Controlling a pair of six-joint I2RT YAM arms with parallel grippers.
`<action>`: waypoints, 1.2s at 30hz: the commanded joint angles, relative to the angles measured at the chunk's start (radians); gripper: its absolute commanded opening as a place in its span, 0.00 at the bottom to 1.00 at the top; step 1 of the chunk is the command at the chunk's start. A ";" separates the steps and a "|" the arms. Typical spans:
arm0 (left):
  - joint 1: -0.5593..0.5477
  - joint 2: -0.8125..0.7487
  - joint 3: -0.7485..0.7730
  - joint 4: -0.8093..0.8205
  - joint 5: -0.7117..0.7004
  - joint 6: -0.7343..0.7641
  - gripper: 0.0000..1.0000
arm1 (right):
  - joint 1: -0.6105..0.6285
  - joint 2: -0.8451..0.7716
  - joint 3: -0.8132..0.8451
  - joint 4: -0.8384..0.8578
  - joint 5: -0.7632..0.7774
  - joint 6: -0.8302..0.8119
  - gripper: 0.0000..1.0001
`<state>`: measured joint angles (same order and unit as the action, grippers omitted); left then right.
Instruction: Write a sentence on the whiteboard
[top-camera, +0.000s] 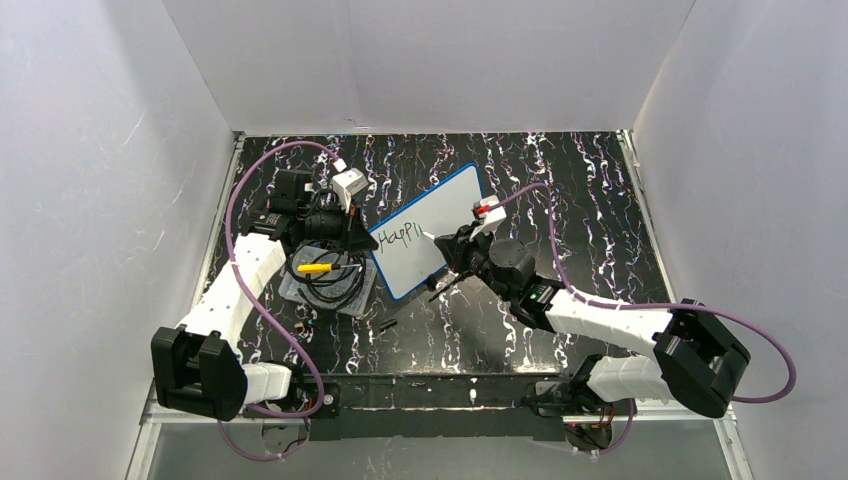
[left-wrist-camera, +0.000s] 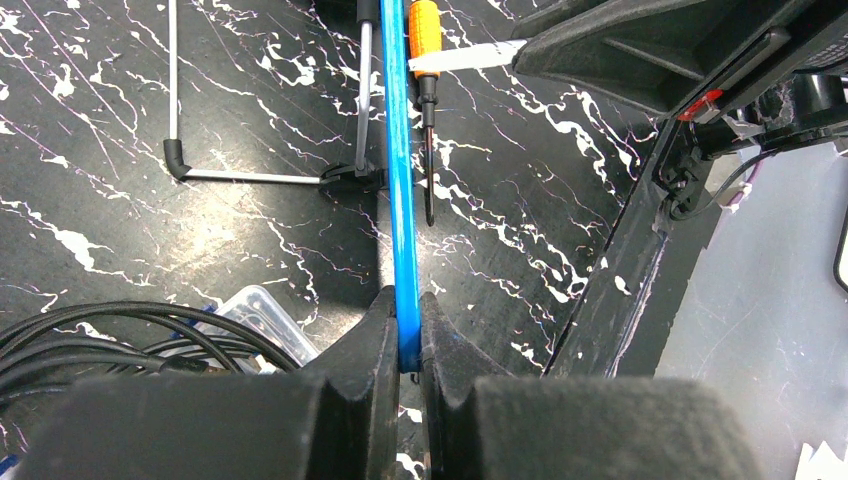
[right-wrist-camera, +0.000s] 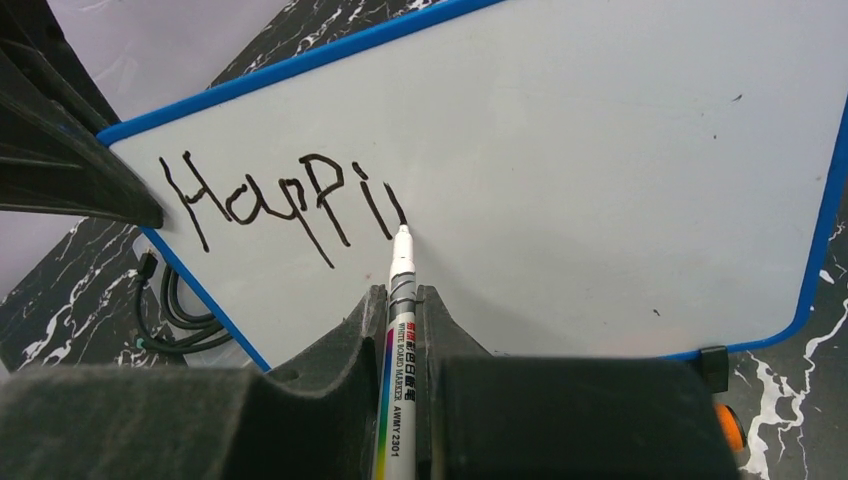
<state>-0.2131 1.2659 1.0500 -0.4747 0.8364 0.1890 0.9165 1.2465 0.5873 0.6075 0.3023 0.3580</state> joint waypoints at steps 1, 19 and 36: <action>-0.009 -0.044 0.018 -0.010 0.093 -0.024 0.00 | -0.004 0.009 -0.010 -0.001 0.023 0.009 0.01; -0.009 -0.051 0.017 -0.010 0.096 -0.023 0.00 | -0.004 0.007 0.095 0.035 0.025 -0.058 0.01; -0.009 -0.057 0.015 -0.010 0.098 -0.024 0.00 | -0.005 0.015 0.061 0.026 0.087 -0.051 0.01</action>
<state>-0.2127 1.2621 1.0500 -0.4713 0.8272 0.1810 0.9169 1.2602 0.6380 0.6018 0.3389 0.3164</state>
